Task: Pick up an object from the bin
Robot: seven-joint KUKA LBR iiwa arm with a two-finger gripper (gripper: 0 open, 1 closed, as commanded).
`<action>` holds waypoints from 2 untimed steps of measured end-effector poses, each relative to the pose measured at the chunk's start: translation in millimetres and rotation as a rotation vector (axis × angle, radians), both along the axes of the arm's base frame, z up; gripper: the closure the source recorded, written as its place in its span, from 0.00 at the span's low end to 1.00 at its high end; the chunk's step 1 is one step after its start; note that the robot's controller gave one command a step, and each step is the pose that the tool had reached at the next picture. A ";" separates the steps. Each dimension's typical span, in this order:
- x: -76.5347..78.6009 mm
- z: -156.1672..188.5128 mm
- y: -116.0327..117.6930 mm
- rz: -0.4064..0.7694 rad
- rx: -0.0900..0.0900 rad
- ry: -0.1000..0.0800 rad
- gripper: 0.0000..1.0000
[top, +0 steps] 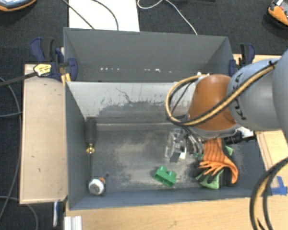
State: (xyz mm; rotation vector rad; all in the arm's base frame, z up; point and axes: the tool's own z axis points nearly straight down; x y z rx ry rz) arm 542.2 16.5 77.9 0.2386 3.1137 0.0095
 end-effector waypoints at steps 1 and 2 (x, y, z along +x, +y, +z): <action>0.0 0.0 0.0 -0.001 0.000 0.000 1.00; 0.0 0.0 0.0 -0.001 0.000 0.000 1.00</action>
Offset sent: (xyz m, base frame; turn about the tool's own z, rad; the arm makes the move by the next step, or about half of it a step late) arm 0.0000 0.0000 0.0000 0.0000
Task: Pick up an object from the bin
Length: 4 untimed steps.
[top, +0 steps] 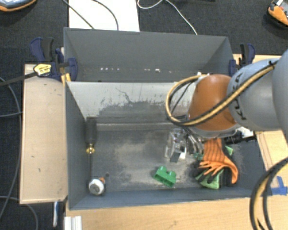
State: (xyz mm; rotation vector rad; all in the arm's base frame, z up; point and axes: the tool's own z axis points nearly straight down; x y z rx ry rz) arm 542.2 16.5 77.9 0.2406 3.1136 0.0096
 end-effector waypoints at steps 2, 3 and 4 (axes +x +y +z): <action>-17.0 10.6 36.5 0.435 -0.007 -0.002 0.00; -17.0 11.1 36.6 0.433 -0.007 -0.002 1.00; -17.0 11.1 36.5 0.431 -0.007 -0.002 1.00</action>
Offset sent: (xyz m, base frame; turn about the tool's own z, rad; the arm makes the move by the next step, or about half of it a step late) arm 0.0000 0.0000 0.0000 0.0000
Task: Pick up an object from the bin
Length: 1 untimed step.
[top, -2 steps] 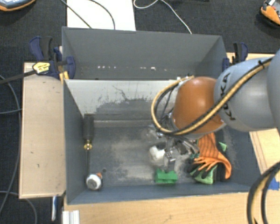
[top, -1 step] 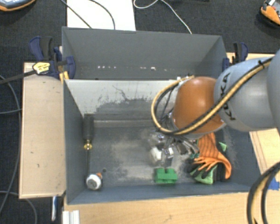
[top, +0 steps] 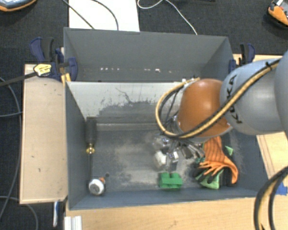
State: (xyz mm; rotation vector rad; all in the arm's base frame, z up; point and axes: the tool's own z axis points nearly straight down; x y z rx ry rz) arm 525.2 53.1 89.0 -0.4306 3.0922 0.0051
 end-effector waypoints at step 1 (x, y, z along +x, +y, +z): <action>0.0 0.0 0.0 -0.002 0.000 0.000 1.00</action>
Offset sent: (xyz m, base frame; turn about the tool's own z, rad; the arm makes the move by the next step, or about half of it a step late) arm 0.0000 0.0000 0.0000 0.0000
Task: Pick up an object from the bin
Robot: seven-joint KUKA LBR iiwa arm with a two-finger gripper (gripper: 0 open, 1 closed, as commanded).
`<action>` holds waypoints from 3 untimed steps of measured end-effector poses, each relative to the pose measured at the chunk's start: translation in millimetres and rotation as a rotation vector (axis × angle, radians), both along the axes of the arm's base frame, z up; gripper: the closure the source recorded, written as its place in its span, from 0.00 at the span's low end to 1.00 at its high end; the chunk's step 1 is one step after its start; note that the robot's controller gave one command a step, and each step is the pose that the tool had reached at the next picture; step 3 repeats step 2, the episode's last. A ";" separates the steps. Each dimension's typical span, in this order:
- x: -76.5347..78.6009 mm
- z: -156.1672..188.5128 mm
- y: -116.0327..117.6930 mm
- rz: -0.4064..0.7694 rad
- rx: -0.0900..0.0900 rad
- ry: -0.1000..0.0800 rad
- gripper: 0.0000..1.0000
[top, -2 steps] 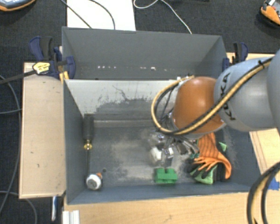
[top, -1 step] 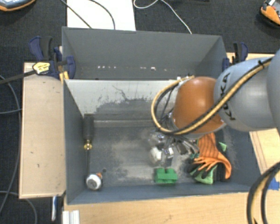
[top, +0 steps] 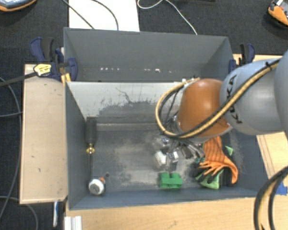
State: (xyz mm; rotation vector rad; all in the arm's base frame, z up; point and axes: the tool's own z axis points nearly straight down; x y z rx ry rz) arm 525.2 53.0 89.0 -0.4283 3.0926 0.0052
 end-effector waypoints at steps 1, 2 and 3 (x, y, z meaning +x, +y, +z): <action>0.0 0.0 0.0 -0.001 0.000 0.000 1.00; 0.0 0.0 0.0 -0.001 0.000 0.000 1.00; 0.0 0.0 0.0 -0.001 0.000 0.000 1.00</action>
Offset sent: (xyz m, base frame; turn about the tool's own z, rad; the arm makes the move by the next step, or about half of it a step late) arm 0.0000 0.0000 0.0000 0.0000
